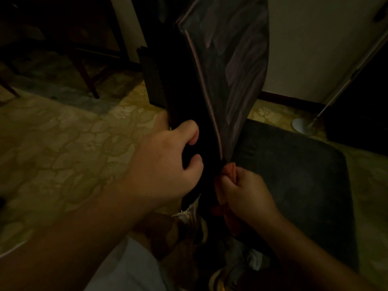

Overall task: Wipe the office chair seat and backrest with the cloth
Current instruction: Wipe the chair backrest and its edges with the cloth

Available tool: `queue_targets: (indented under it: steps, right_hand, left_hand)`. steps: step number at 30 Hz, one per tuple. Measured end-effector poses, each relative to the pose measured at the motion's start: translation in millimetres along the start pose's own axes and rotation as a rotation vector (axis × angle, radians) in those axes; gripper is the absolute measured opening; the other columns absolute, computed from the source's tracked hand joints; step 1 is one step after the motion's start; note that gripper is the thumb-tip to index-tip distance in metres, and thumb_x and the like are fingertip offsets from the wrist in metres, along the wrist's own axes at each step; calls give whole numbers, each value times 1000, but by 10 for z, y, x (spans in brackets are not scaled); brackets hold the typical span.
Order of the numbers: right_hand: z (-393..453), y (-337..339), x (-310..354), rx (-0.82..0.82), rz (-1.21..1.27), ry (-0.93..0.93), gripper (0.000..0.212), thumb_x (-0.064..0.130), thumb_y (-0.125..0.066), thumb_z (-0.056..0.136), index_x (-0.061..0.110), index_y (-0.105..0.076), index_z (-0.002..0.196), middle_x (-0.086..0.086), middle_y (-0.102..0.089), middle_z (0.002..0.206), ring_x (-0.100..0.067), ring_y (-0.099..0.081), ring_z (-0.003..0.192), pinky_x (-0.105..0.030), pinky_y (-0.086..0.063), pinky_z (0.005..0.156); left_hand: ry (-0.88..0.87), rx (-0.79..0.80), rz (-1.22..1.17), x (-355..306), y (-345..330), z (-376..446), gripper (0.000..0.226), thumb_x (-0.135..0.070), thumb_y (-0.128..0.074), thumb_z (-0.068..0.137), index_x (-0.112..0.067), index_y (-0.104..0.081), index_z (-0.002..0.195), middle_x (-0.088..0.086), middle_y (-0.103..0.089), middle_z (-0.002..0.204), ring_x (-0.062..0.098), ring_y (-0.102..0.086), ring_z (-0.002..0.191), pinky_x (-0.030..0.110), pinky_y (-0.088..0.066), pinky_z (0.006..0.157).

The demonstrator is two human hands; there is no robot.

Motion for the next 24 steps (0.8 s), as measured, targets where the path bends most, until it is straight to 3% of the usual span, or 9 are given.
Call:
queue_targets:
  steps: [2, 8, 14, 18, 21, 24]
  right_hand:
    - [-16, 8, 30, 31, -34, -38, 28, 41, -58, 89, 18, -67, 78, -8, -73, 71, -28, -74, 62, -56, -62, 61]
    - [-2, 207, 553, -53, -45, 182, 29, 37, -58, 91, 15, -67, 75, -7, -71, 67, -26, -70, 59, -52, -60, 58]
    - [-14, 111, 200, 31, -282, 11, 28, 37, -62, 95, 17, -69, 76, 3, -72, 67, -13, -69, 58, -44, -60, 64]
    - [-4, 338, 682, -68, -256, 168, 32, 38, -62, 97, 16, -68, 75, 3, -71, 67, -11, -67, 56, -31, -53, 55]
    - [2, 341, 815, -40, -145, 188, 30, 38, -60, 96, 17, -70, 78, -2, -73, 70, -18, -72, 61, -40, -59, 61]
    - [0, 170, 428, 77, -210, 35, 31, 37, -60, 96, 15, -71, 79, -5, -74, 71, -24, -73, 64, -50, -63, 68]
  left_hand:
    - [-17, 3, 4, -18, 26, 11, 23, -44, -56, 81, -31, -41, 93, -9, -40, 85, 8, -44, 64, 16, -21, 54]
    - [-37, 7, 27, -34, 28, 19, 24, -42, -57, 79, -30, -40, 89, -11, -37, 81, 6, -41, 64, 17, -20, 54]
    - [-44, 14, -24, -50, 23, 0, 21, -43, -54, 78, -29, -43, 88, -11, -40, 80, 6, -43, 66, 20, -23, 55]
    - [-59, -12, -22, -55, 18, 41, 20, -41, -54, 77, -27, -44, 88, -11, -40, 77, 6, -41, 66, 23, -23, 55]
    - [-43, -17, -31, -40, 9, 27, 20, -41, -53, 76, -28, -43, 88, -11, -39, 78, 6, -41, 66, 21, -22, 55]
    - [-36, 15, -71, -41, -14, -7, 20, -44, -52, 76, -31, -42, 88, -8, -44, 84, 9, -45, 70, 23, -27, 57]
Point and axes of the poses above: each hand's wrist, its own z-axis towards the middle knuckle, its own y-axis out of the back of the hand, x = y × z, the point moved 5 cm from there along z, towards the middle knuckle
